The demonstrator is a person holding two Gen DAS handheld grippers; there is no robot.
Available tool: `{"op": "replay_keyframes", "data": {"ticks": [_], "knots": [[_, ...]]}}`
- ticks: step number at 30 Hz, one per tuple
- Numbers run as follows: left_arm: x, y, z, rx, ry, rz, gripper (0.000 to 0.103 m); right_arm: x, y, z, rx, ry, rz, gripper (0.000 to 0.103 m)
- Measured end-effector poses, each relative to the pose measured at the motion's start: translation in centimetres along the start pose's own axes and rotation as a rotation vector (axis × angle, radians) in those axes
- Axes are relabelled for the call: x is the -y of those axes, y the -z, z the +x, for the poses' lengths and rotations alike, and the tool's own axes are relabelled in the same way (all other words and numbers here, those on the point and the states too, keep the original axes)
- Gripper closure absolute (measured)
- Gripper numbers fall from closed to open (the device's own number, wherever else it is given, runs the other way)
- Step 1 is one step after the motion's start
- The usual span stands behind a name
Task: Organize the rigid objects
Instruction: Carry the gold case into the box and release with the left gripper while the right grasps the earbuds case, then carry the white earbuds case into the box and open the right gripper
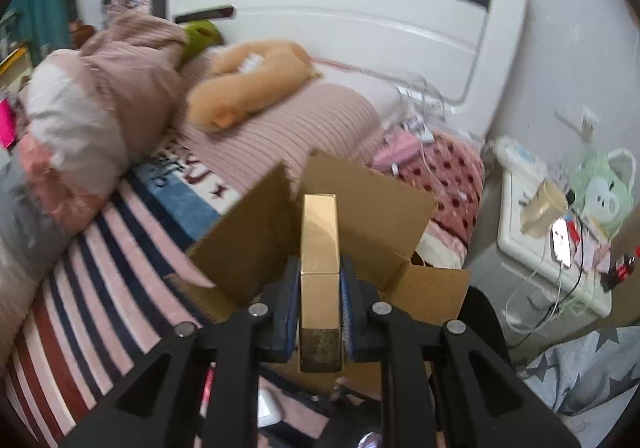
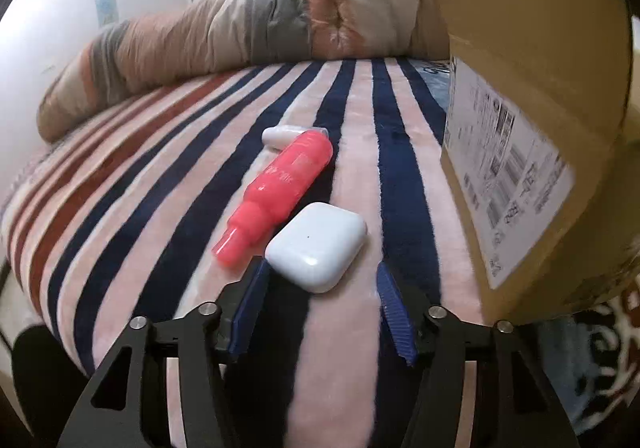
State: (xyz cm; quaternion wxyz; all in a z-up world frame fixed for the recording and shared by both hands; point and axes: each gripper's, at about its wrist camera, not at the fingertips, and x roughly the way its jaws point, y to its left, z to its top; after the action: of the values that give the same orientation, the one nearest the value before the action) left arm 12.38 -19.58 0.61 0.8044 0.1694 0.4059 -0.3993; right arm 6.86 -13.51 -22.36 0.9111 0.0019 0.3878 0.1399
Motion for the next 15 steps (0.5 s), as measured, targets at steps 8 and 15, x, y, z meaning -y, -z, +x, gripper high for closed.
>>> {"op": "replay_keyframes", "data": {"ticks": [8,15], "knots": [[-0.6,0.6,2.0,-0.023,0.014,-0.041,0.054,0.0,-1.0,1.7,0.022,0.008,-0.051,0.047],[-4.7,3.7,-4.6,0.103,-0.05,-0.15,0.046,-0.4,-0.9,1.1,0.034,-0.01,-0.083,0.049]]}}
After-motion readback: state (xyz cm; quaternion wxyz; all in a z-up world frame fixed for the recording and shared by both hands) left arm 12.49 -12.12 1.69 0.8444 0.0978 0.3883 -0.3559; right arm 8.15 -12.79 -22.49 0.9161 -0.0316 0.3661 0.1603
